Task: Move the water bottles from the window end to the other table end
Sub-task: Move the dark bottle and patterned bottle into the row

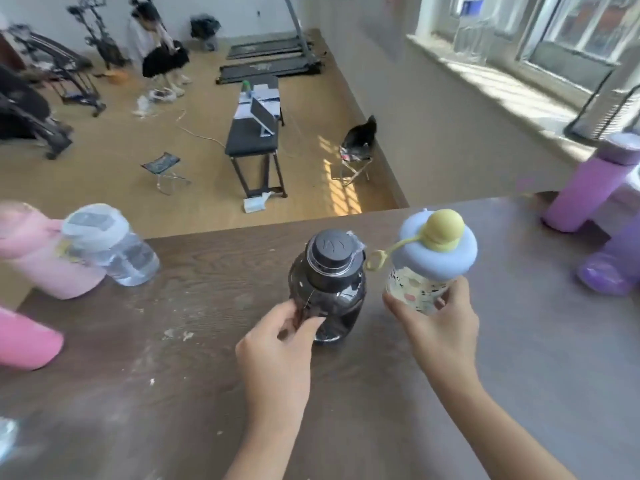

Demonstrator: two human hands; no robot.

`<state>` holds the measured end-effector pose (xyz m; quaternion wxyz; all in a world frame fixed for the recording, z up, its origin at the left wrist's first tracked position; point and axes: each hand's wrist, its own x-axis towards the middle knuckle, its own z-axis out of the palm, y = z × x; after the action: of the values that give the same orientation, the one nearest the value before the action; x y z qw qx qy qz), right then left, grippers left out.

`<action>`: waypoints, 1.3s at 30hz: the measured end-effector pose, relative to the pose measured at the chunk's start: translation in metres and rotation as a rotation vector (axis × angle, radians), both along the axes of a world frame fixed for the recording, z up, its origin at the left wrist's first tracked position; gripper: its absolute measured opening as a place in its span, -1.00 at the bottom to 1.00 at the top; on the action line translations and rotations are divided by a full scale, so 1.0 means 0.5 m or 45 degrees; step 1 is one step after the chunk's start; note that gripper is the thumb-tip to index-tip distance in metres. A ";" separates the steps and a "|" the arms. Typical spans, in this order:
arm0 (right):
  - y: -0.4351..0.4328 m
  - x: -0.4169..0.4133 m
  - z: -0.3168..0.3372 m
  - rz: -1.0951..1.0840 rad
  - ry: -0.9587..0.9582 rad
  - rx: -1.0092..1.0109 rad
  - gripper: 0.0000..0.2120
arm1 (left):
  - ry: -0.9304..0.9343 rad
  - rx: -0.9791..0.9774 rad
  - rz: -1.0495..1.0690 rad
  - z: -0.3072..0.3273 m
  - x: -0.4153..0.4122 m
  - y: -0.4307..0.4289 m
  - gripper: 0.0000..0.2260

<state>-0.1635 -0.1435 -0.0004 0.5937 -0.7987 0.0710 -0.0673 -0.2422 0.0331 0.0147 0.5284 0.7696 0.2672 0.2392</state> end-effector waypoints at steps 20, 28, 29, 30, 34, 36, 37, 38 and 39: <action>0.713 -0.024 -0.023 1.058 0.020 -0.133 -0.35 | -0.056 -0.237 0.930 -0.058 -0.348 0.412 -0.78; 0.798 -0.077 -0.045 1.160 -0.019 -0.211 -0.42 | -0.090 -0.300 0.951 -0.058 -0.384 0.435 -0.68; 0.802 -0.082 -0.049 1.155 -0.045 -0.223 -0.40 | -0.089 -0.299 0.951 -0.059 -0.385 0.436 -0.67; 0.805 -0.086 -0.052 1.146 -0.067 -0.233 -0.38 | -0.094 -0.303 0.947 -0.061 -0.386 0.436 -0.67; 0.808 -0.094 -0.063 1.102 -0.069 -0.223 -0.35 | -0.120 -0.326 0.907 -0.075 -0.393 0.435 -0.73; 0.805 -0.093 -0.066 1.087 -0.050 -0.219 -0.33 | -0.131 -0.319 0.901 -0.080 -0.396 0.434 -0.79; 0.804 -0.093 -0.068 1.085 -0.044 -0.220 -0.33 | -0.138 -0.308 0.898 -0.081 -0.397 0.434 -0.81; 0.803 -0.094 -0.068 1.090 -0.045 -0.225 -0.35 | -0.147 -0.302 0.895 -0.080 -0.397 0.434 -0.82; 0.803 -0.096 -0.068 1.094 -0.045 -0.228 -0.37 | -0.157 -0.301 0.890 -0.079 -0.397 0.433 -0.81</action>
<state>-0.2116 0.2582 -0.0345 0.4973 -0.8027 -0.2841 0.1663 -0.4406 0.2497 -0.0247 0.5151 0.5498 0.5072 0.4186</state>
